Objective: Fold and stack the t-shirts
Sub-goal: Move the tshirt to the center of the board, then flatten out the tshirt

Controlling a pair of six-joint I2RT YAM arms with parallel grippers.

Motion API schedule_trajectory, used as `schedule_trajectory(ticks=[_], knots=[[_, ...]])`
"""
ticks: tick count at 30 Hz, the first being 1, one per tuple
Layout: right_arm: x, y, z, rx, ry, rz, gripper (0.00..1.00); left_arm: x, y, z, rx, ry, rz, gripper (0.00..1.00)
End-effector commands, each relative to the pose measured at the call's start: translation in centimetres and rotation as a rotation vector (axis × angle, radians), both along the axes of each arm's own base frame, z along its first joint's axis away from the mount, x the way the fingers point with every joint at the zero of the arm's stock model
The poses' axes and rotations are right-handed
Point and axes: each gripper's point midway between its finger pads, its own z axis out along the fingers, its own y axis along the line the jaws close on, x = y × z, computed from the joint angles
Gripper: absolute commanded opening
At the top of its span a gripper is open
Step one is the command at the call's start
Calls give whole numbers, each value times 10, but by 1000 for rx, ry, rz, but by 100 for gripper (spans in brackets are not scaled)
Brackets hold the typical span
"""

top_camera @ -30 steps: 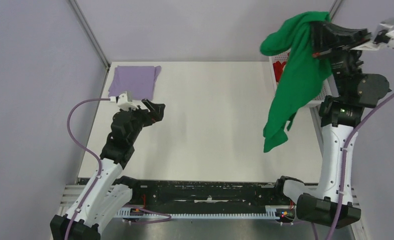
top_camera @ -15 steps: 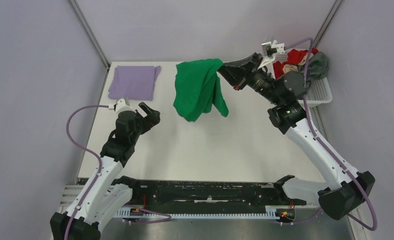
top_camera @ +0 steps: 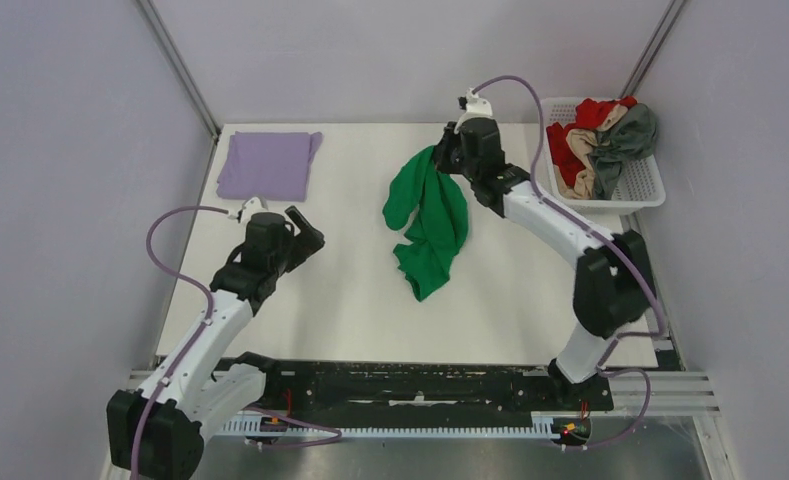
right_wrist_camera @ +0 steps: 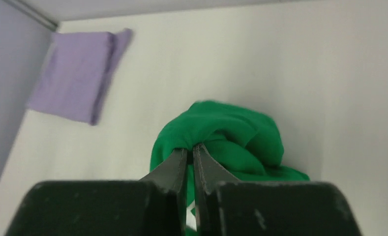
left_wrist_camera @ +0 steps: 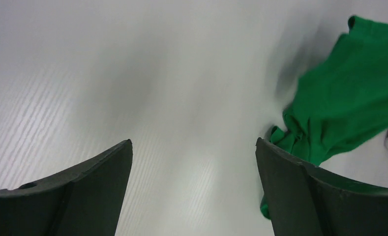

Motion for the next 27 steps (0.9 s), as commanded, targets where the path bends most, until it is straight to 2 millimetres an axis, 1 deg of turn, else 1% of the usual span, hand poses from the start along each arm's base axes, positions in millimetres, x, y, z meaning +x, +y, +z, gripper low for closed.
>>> schedule_trajectory(ticks=[1, 2, 3, 4, 5, 6, 7, 8, 9, 10, 12, 14, 17, 20, 22, 23, 25, 27], knots=[[50, -37, -79, -191, 175, -199, 23, 12, -34, 4, -95, 15, -138, 100], [55, -38, -88, -208, 199, -190, 49, 12, -44, -1, -115, 30, -186, 100], [56, -40, -95, -231, 217, -180, 91, 12, -55, -6, -141, 48, -241, 100], [55, -44, -99, -251, 226, -175, 98, 11, -65, -8, -161, 55, -290, 100], [51, -49, -99, -277, 225, -177, 98, 10, -74, -14, -173, 72, -327, 100], [47, -55, -90, -290, 206, -185, 98, 10, -82, -16, -175, 78, -362, 100], [38, -61, -89, -312, 201, -182, 98, 10, -91, -18, -170, 87, -392, 100], [29, -65, -78, -318, 173, -174, 98, 9, -96, -20, -159, 95, -414, 100], [15, -68, -78, -334, 163, -157, 98, 9, -101, -23, -152, 108, -434, 100], [-1, -69, -73, -348, 133, -131, 98, 9, -104, -26, -149, 118, -447, 100], [-35, -63, -72, -371, 84, -54, 98, 8, -105, -33, -142, 141, -451, 100], [-74, -47, -84, -366, 68, 53, 98, 7, -102, -38, -132, 148, -440, 100], [-135, -24, -122, -366, 114, 184, 98, 6, -100, -38, -121, 147, -438, 100], [-176, 12, -136, -369, 100, 301, 98, 6, -95, -34, -96, 138, -430, 100], [-188, 26, -139, -406, 88, 311, 98, 7, -92, -32, -80, 135, -419, 100], [-190, 30, -140, -416, 84, 303, 98, 6, -91, -31, -78, 133, -418, 100], [-188, 38, -146, -431, 88, 279, 98, 7, -90, -30, -76, 128, -412, 100], [-181, 41, -158, -449, 113, 233, 95, 9, -91, -29, -75, 125, -411, 100]])
